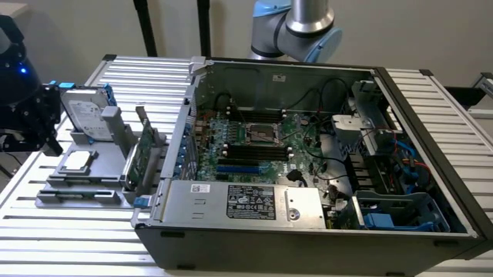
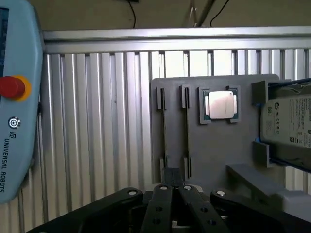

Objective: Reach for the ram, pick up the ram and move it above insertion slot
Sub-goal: 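Pick up the ram and move it above insertion slot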

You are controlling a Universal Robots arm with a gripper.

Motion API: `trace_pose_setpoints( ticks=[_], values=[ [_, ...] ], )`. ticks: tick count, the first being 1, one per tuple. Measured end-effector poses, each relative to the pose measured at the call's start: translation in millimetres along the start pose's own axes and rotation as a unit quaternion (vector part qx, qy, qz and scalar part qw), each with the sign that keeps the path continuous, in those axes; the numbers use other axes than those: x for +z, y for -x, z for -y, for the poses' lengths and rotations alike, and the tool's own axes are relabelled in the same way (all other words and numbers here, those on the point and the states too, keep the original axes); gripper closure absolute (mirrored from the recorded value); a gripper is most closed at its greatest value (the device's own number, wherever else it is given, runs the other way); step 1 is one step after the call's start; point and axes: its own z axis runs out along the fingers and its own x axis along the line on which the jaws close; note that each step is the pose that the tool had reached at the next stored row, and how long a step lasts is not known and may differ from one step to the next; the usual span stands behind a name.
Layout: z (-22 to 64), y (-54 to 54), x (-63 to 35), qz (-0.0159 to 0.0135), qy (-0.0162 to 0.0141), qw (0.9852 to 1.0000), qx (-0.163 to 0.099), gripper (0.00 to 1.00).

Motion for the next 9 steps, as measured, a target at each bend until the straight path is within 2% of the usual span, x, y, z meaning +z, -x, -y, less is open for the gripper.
trace_pose_setpoints(
  ticks=[5,9],
  values=[
    [0.0,0.0,0.6,0.0044,0.0008,0.9992,-0.041,0.89],
    [0.0,0.5,0.9,0.0091,0.0009,0.9981,-0.060,0.89]
  ],
)
